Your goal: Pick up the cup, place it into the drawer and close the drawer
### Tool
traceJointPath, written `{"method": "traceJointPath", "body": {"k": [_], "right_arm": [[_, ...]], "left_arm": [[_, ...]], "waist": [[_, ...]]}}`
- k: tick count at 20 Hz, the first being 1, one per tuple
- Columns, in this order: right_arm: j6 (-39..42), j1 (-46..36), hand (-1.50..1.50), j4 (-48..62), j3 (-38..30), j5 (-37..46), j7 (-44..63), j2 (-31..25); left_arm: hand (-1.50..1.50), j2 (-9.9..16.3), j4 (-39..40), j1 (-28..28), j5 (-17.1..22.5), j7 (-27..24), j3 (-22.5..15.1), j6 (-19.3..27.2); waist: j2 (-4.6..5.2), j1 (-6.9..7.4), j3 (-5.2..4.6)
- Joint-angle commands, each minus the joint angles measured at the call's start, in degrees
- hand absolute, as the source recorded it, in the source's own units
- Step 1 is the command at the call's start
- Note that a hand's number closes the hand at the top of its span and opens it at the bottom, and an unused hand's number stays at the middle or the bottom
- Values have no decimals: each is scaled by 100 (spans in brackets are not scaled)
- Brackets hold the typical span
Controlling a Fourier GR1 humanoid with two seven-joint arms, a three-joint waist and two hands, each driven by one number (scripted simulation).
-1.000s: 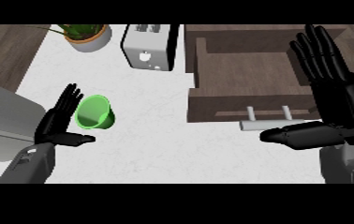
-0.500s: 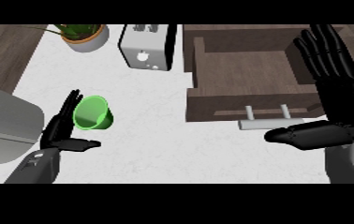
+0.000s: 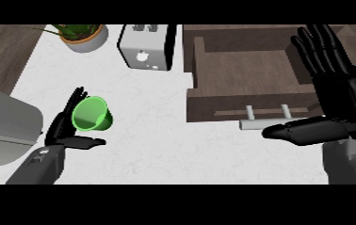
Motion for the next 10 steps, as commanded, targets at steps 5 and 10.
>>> {"method": "traceJointPath", "body": {"k": [5,10], "right_arm": [[114,-10,-150,-6,-65,-70,-20,-95],[6,43,-150,-52,62,56,43,14]], "left_arm": [[-150,-246,123,-124,-27,-420,-25,-629],[150,-505,-6,-111,14,-534,-77,-1202]], "waist": [[-6,-14,2],[-21,21,3]]}}
